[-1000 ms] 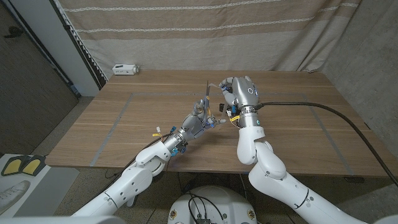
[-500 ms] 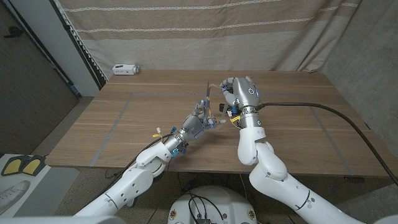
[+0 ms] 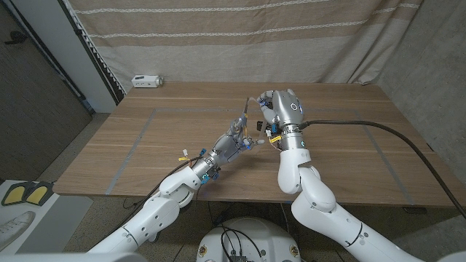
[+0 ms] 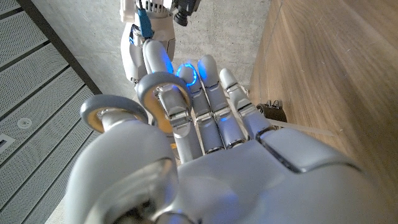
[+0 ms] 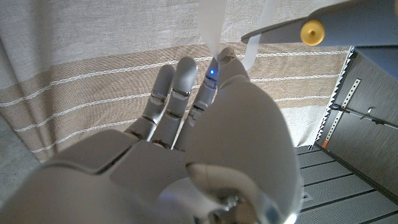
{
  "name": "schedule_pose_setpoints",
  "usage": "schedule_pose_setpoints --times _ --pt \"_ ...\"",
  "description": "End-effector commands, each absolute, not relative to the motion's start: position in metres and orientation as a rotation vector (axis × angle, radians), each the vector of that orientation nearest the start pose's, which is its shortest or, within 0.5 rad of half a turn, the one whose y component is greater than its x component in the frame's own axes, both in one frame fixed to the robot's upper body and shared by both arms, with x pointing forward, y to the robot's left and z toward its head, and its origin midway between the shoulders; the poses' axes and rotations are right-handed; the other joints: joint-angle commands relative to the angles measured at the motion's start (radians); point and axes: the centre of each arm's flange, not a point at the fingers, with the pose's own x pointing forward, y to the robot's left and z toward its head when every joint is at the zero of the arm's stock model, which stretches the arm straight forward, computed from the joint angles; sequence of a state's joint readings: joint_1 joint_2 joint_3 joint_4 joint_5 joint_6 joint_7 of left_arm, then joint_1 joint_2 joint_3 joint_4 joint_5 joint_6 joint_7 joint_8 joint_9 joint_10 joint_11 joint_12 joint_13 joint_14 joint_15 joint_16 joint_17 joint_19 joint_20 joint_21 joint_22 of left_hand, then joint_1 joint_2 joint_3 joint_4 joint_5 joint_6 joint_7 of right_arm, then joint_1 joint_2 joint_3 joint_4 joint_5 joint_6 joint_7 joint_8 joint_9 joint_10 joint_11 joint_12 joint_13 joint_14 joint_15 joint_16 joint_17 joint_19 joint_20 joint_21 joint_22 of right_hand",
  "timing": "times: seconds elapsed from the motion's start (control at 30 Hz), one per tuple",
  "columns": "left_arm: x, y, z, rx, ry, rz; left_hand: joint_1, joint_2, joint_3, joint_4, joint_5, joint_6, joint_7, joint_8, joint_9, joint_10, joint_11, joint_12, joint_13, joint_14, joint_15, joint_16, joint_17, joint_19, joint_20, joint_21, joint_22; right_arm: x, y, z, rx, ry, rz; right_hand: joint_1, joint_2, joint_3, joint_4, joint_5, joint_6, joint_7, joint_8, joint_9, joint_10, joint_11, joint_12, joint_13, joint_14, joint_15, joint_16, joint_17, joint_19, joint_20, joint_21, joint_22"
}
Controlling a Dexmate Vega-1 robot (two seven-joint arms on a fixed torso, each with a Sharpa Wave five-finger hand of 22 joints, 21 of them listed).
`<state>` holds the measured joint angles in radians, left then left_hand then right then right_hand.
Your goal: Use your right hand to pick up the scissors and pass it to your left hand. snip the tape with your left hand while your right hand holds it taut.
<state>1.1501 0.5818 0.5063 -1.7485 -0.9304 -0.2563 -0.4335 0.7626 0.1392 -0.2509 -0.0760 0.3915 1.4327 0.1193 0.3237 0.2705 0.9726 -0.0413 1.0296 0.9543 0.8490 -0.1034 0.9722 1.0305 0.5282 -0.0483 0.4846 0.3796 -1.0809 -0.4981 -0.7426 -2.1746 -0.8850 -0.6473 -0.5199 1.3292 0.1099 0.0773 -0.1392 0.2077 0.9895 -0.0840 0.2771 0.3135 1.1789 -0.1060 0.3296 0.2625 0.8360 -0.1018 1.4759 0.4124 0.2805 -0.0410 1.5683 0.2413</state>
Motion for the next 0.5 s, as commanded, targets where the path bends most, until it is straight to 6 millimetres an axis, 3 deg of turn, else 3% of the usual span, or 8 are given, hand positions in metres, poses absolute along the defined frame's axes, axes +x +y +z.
schedule_pose_setpoints --times 0.03,0.13,0.2,0.27,0.33,0.5 --pt "0.5205 0.1373 -0.1117 -0.254 -0.522 -0.938 0.048 0.012 0.011 -0.013 -0.013 -0.046 0.030 0.009 0.001 0.078 -0.084 0.217 0.017 -0.003 -0.093 0.001 0.004 -0.006 -0.051 0.009 0.008 0.4516 -0.0949 -0.0113 -1.042 -0.896 -0.485 -0.002 0.000 0.000 0.001 0.005 0.007 -0.002 0.000 0.001 0.062 -0.058 0.003 0.041 0.005 -0.115 0.007 0.000 0.008 -0.063 0.004 0.003" --pt "0.5214 0.1379 -0.1115 -0.252 -0.522 -0.933 0.136 0.028 0.045 -0.052 -0.035 -0.047 0.025 0.013 -0.004 0.082 -0.086 0.206 -0.001 -0.004 -0.101 0.002 0.016 -0.005 -0.057 0.021 0.018 0.4521 -0.0943 -0.0111 -1.044 -0.895 -0.484 -0.001 -0.002 -0.001 0.000 0.005 0.007 -0.001 -0.001 0.001 0.063 -0.059 0.003 0.041 0.007 -0.115 0.011 -0.001 0.009 -0.063 0.004 0.003" --pt "0.5218 0.1380 -0.1114 -0.259 -0.520 -0.934 0.155 0.034 0.055 -0.059 -0.042 -0.050 0.025 0.014 -0.002 0.082 -0.088 0.210 0.005 -0.001 -0.100 -0.005 0.007 -0.006 -0.056 0.024 0.020 0.4526 -0.0941 -0.0109 -1.045 -0.893 -0.484 -0.001 -0.002 -0.001 0.000 0.005 0.007 -0.001 -0.001 0.001 0.063 -0.059 0.002 0.041 0.006 -0.115 0.011 -0.002 0.008 -0.062 0.004 0.003" --pt "0.5224 0.1382 -0.1110 -0.249 -0.525 -0.933 0.231 0.048 0.103 -0.077 -0.068 -0.055 0.021 0.015 0.002 0.076 -0.095 0.214 0.018 -0.010 -0.098 -0.011 0.020 -0.015 -0.051 0.036 0.032 0.4531 -0.0939 -0.0106 -1.046 -0.892 -0.485 -0.002 -0.001 0.000 0.001 0.005 0.006 -0.002 -0.001 0.002 0.063 -0.059 0.002 0.042 0.006 -0.115 0.012 -0.002 0.009 -0.063 0.004 0.003" --pt "0.5229 0.1385 -0.1105 -0.247 -0.525 -0.931 0.264 0.052 0.129 -0.078 -0.086 -0.058 0.017 0.017 0.006 0.074 -0.097 0.211 0.016 -0.012 -0.104 -0.012 0.034 -0.014 -0.059 0.046 0.039 0.4534 -0.0939 -0.0105 -1.044 -0.890 -0.485 -0.002 -0.001 -0.001 0.001 0.005 0.006 -0.002 -0.002 0.002 0.064 -0.060 0.002 0.042 0.005 -0.115 0.012 -0.003 0.009 -0.063 0.004 0.003" --pt "0.5243 0.1384 -0.1099 -0.257 -0.536 -0.933 0.288 0.051 0.154 -0.074 -0.106 -0.061 0.013 0.018 0.011 0.071 -0.101 0.218 0.032 -0.010 -0.110 -0.018 0.043 -0.018 -0.059 0.055 0.046 0.4540 -0.0940 -0.0101 -1.049 -0.885 -0.489 -0.003 -0.001 -0.001 0.002 0.005 0.007 -0.002 -0.002 0.002 0.064 -0.059 0.002 0.043 0.005 -0.115 0.014 -0.006 0.008 -0.062 0.004 0.003"
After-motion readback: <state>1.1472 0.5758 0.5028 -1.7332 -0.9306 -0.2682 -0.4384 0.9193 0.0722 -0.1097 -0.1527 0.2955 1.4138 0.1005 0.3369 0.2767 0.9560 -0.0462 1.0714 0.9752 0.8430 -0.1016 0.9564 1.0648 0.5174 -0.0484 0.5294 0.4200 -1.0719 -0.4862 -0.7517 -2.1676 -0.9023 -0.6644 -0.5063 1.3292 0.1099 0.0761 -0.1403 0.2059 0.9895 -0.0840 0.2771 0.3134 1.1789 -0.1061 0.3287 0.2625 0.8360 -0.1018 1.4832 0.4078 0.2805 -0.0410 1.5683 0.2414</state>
